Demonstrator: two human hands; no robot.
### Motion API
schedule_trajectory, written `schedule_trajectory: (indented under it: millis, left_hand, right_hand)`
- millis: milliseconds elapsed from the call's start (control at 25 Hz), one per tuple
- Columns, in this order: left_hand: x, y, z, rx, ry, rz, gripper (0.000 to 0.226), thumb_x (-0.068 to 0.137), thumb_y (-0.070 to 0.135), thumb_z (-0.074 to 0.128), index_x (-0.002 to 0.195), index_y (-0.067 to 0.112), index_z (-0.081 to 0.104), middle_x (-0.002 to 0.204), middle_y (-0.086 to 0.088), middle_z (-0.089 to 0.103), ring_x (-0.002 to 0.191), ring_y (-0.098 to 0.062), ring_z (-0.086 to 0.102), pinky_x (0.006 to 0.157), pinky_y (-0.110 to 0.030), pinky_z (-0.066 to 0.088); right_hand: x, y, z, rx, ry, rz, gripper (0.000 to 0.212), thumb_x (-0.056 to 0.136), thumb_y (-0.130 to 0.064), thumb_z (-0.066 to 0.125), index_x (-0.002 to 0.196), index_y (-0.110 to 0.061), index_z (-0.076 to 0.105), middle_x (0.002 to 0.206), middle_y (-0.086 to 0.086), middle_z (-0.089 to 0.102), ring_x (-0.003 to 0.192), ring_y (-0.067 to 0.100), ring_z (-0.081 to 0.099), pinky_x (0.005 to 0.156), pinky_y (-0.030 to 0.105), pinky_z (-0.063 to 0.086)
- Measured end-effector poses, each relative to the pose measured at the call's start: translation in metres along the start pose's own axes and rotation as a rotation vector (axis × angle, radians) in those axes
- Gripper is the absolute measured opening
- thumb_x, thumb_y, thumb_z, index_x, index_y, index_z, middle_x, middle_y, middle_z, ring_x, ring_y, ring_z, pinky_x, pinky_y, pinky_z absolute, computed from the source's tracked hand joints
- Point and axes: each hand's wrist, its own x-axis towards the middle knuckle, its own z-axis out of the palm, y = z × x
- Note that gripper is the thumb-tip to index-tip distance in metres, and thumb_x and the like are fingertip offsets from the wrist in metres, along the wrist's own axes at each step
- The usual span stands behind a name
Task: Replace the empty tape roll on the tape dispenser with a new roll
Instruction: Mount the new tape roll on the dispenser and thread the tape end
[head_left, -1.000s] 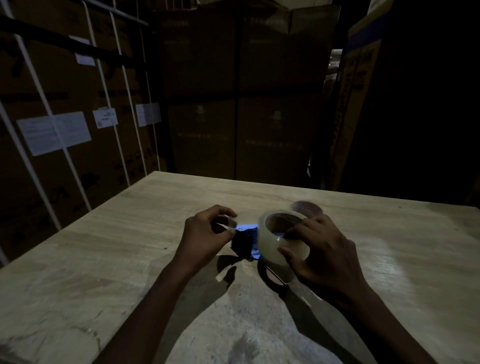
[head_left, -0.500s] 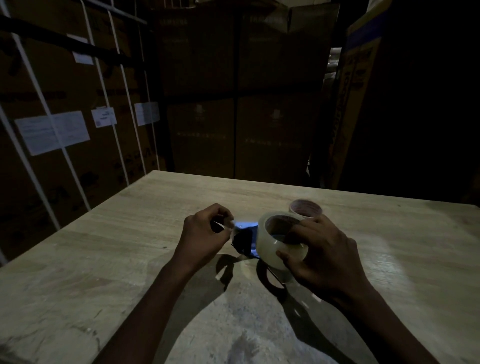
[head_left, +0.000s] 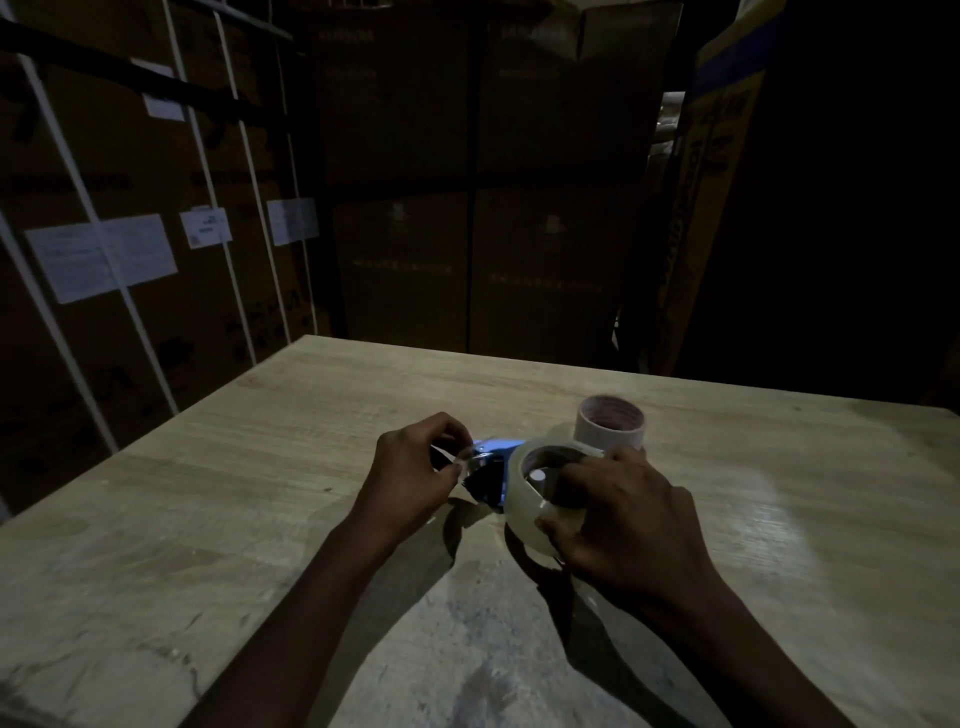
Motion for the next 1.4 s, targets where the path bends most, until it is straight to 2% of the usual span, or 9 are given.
schedule_trajectory:
  millis: [320,440,560,680,840,960,1120,1240,1400]
  left_hand:
    - [0.003,0.000,0.010,0.019,0.108,0.133,0.027,0.074,-0.009,0.067,0.091,0.013,0.069,0.090,-0.002,0.072,0.079,-0.010,0.065,0.066,-0.003,0.046]
    - [0.003,-0.002,0.011,0.037,0.082,0.130,0.029,0.074,-0.010,0.067,0.094,0.012,0.069,0.093,-0.004,0.072,0.079,-0.009,0.062,0.066,-0.001,0.044]
    - [0.000,0.000,0.008,0.011,0.009,0.074,0.037,0.074,-0.012,0.064,0.102,0.012,0.067,0.099,-0.002,0.068,0.071,-0.006,0.060,0.062,0.000,0.044]
    - [-0.001,0.001,0.009,-0.029,-0.035,-0.009,0.039,0.077,-0.004,0.065,0.109,0.019,0.063,0.106,-0.001,0.063,0.063,-0.006,0.061,0.054,-0.008,0.048]
    - [0.000,0.004,0.011,-0.094,-0.010,-0.115,0.038,0.078,0.010,0.074,0.112,0.021,0.061,0.104,-0.002,0.062,0.074,-0.014,0.068,0.060,-0.027,0.061]
    - [0.000,0.007,0.015,-0.155,-0.038,-0.182,0.037,0.076,0.008,0.076,0.108,0.018,0.061,0.092,0.002,0.065,0.073,-0.012,0.069,0.053,-0.019,0.059]
    - [0.001,0.006,0.017,-0.052,-0.032,-0.150,0.025,0.075,0.008,0.076,0.096,0.018,0.066,0.079,0.006,0.064,0.064,0.000,0.062,0.048,-0.005,0.048]
    - [0.000,0.001,0.014,-0.040,-0.051,-0.137,0.017,0.077,0.007,0.072,0.090,0.016,0.066,0.074,0.000,0.070,0.059,-0.006,0.069,0.049,-0.011,0.052]
    - [0.000,-0.004,0.008,0.014,-0.121,-0.141,0.012,0.075,0.008,0.071,0.078,0.019,0.069,0.075,0.002,0.072,0.068,-0.004,0.068,0.061,-0.018,0.053]
  right_hand:
    - [-0.003,0.004,0.005,0.007,0.040,0.033,0.020,0.068,-0.042,0.061,0.079,-0.026,0.064,0.081,-0.005,0.067,0.074,0.017,0.052,0.049,0.036,0.048]
    - [-0.004,0.004,0.004,0.032,0.033,0.047,0.017,0.070,-0.038,0.067,0.082,-0.026,0.065,0.084,-0.004,0.067,0.078,0.017,0.051,0.052,0.036,0.049]
    - [-0.004,0.005,0.006,0.022,0.025,0.039,0.023,0.069,-0.043,0.060,0.081,-0.025,0.065,0.082,-0.005,0.067,0.077,0.018,0.052,0.051,0.038,0.050]
    - [-0.004,0.005,0.005,0.012,0.040,0.026,0.020,0.069,-0.041,0.063,0.080,-0.024,0.065,0.080,-0.004,0.066,0.074,0.017,0.051,0.048,0.033,0.047]
    - [-0.003,0.005,0.003,0.025,0.019,0.037,0.017,0.072,-0.037,0.068,0.083,-0.024,0.066,0.086,-0.005,0.066,0.079,0.018,0.052,0.052,0.030,0.045]
    - [-0.003,0.007,0.005,-0.004,0.023,0.022,0.019,0.072,-0.041,0.063,0.087,-0.029,0.066,0.091,-0.009,0.068,0.084,0.018,0.054,0.050,0.025,0.038]
    - [-0.003,0.007,0.006,-0.028,0.004,0.042,0.022,0.072,-0.046,0.057,0.087,-0.031,0.064,0.092,-0.011,0.069,0.087,0.016,0.053,0.054,0.032,0.047]
    - [-0.003,0.007,0.006,-0.037,-0.009,0.062,0.025,0.071,-0.046,0.056,0.089,-0.031,0.063,0.094,-0.014,0.067,0.091,0.018,0.053,0.058,0.035,0.049]
    - [-0.002,0.007,0.008,-0.050,-0.096,0.063,0.031,0.076,-0.046,0.056,0.105,-0.035,0.060,0.104,-0.015,0.065,0.099,0.014,0.050,0.067,0.035,0.050]
